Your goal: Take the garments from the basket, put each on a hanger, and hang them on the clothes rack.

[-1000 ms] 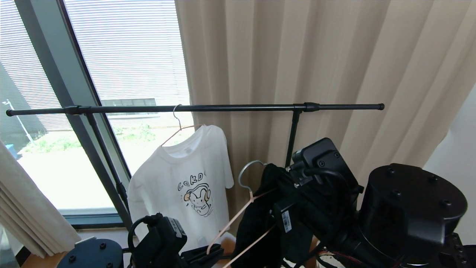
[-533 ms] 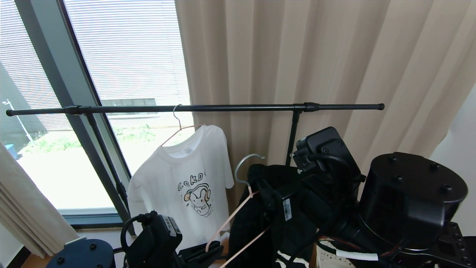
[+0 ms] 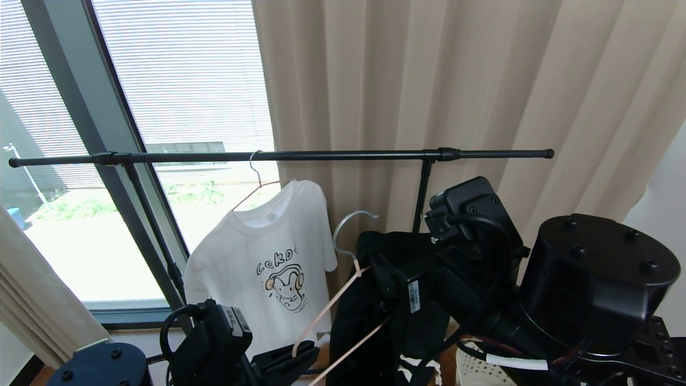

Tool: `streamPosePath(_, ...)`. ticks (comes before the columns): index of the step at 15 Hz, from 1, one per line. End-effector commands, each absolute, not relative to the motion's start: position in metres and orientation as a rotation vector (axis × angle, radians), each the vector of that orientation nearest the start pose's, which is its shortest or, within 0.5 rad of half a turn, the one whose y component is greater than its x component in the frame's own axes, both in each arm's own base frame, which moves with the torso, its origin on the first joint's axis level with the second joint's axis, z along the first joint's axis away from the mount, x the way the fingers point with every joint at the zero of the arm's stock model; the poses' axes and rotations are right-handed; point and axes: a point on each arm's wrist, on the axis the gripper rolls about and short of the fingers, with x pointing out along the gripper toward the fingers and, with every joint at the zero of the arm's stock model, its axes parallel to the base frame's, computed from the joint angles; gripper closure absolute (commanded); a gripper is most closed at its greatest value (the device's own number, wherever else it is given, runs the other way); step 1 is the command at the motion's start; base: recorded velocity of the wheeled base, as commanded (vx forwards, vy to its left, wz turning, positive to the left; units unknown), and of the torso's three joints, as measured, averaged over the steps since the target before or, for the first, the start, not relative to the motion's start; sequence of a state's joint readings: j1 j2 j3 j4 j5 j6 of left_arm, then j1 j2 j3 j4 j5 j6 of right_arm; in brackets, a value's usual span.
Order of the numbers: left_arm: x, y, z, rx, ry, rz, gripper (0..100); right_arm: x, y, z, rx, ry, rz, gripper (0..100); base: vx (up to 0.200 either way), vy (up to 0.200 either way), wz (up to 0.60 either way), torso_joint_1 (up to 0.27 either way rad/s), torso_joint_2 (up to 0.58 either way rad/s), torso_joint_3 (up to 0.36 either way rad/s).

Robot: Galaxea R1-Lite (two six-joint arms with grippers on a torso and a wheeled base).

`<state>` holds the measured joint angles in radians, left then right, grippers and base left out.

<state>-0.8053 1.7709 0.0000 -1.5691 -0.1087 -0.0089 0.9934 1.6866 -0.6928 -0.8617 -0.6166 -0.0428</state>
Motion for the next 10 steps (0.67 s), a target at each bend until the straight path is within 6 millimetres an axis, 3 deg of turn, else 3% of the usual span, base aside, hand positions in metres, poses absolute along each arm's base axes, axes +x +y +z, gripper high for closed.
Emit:
streamPosePath(1, 0.1357, -0.1435, 0.0912, 0.054, 0.181, -0.906, 100, 0.1696, 0.2369, 0.1789, -0.139, 0.086, 0.379, 0, 0.000, 0.000, 0.00, 0.000, 0.00, 0.000)
streamPosePath(10, 0.1430, -0.1362, 0.0912, 0.049, 0.182, -0.854, 100, 0.1657, 0.2348, 0.1829, -0.130, 0.077, 0.385, 0, 0.000, 0.000, 0.00, 0.000, 0.00, 0.000)
